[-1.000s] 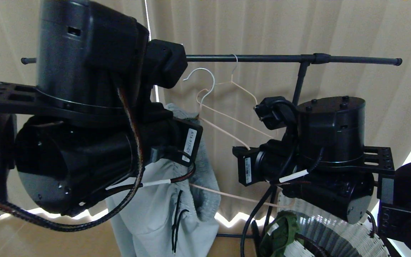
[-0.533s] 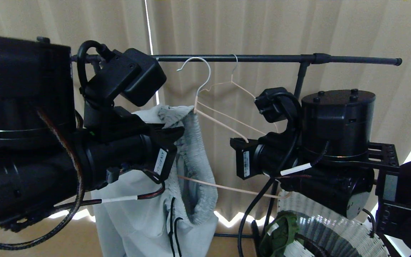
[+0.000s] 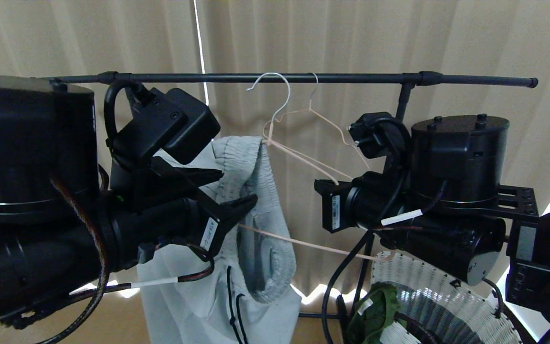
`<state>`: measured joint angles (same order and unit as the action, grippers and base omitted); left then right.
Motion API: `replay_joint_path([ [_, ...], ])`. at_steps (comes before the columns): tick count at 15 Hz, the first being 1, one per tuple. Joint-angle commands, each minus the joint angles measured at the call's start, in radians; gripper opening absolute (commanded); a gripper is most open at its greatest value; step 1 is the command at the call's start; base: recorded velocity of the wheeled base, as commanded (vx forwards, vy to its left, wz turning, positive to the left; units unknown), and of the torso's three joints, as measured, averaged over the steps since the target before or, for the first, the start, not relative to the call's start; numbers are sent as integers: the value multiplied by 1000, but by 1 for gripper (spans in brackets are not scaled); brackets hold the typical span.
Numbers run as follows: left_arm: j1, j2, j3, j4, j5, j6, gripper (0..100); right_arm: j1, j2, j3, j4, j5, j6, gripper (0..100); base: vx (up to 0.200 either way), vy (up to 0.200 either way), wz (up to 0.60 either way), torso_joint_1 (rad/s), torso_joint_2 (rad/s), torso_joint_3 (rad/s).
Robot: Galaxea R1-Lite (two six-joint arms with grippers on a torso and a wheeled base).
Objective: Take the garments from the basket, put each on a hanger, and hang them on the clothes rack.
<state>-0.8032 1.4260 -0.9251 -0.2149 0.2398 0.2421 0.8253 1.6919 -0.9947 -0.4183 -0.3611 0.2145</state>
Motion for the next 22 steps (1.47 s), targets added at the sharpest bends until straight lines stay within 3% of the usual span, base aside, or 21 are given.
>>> replay_joint_path([
  [1,1,-4,8,-1,1,0,100,-11,-14,1,0,1,0,0,0,0,0,0,0,0],
  [6,2,-75,42,-4,1,0,100,-72,-47,10,0,2,-9,0,0,0,0,0,0,0],
  [8,27,-116,63,-34,0,5,100,-120,-95,45,1,7,-53,0,0,0,0,0,0,0],
  [10,84,-139,66,-50,-17,77,100,-166,-146,97,0,28,-125,0,0,0,0,0,0,0],
  [13,199,-142,35,-44,-206,261,100,-173,-184,151,0,73,-132,0,0,0,0,0,0,0],
  [16,249,-62,-51,-43,-297,419,100,-169,-189,154,-11,88,-133,0,0,0,0,0,0,0],
  [22,246,33,-77,-47,-379,437,100,-160,-187,217,-146,205,-207,0,0,0,0,0,0,0],
])
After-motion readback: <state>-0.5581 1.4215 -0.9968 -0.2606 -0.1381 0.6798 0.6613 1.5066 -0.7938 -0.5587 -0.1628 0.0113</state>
